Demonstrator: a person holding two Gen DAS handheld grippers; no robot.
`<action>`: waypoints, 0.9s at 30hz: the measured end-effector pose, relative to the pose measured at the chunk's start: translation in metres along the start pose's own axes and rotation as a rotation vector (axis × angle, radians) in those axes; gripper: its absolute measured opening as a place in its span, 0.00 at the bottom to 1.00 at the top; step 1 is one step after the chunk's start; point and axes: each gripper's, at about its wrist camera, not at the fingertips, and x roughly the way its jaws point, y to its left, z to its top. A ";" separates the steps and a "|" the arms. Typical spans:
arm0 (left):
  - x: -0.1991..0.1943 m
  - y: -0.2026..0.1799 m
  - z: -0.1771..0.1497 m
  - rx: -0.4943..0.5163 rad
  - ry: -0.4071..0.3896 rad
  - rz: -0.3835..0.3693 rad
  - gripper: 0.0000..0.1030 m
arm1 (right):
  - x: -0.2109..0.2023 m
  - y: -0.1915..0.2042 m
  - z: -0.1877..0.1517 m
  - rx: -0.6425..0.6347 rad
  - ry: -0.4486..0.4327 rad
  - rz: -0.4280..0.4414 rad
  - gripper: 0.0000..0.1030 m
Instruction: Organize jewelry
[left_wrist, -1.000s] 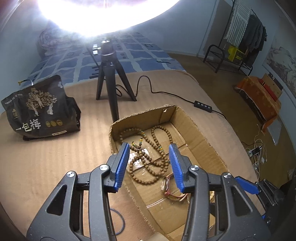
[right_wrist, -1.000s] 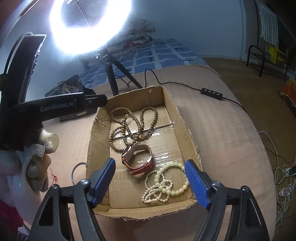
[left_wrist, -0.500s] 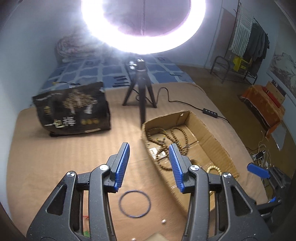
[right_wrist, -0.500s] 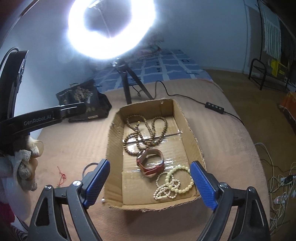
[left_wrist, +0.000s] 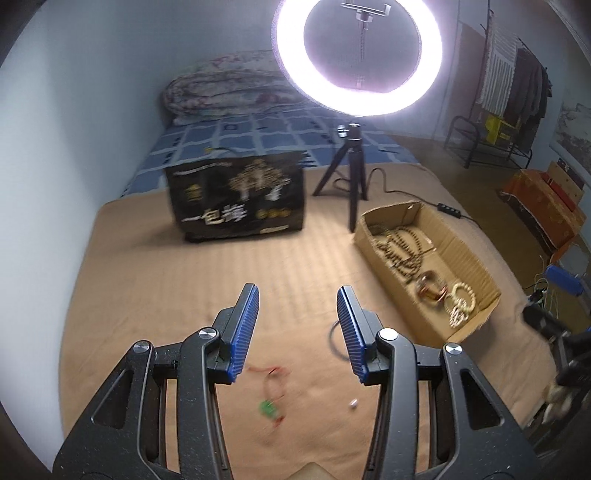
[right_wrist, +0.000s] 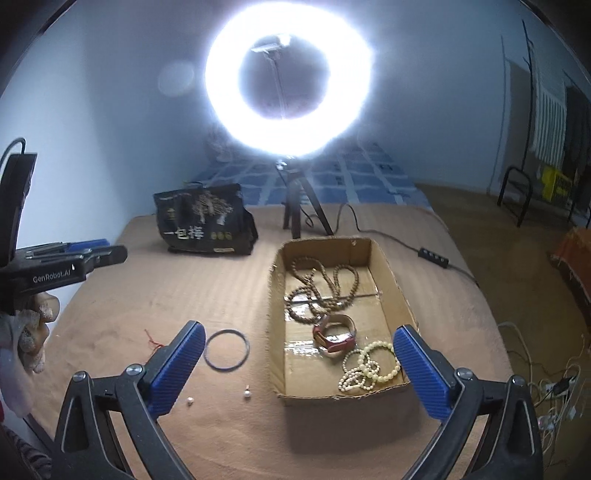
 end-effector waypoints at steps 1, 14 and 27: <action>-0.003 0.006 -0.005 -0.005 0.003 0.001 0.43 | -0.006 0.006 0.000 -0.015 -0.011 -0.002 1.00; 0.006 0.041 -0.074 -0.044 0.091 -0.038 0.43 | -0.018 0.034 -0.055 -0.042 0.034 0.030 0.84; 0.056 0.051 -0.138 -0.123 0.181 -0.104 0.41 | 0.058 0.063 -0.112 -0.062 0.173 0.128 0.44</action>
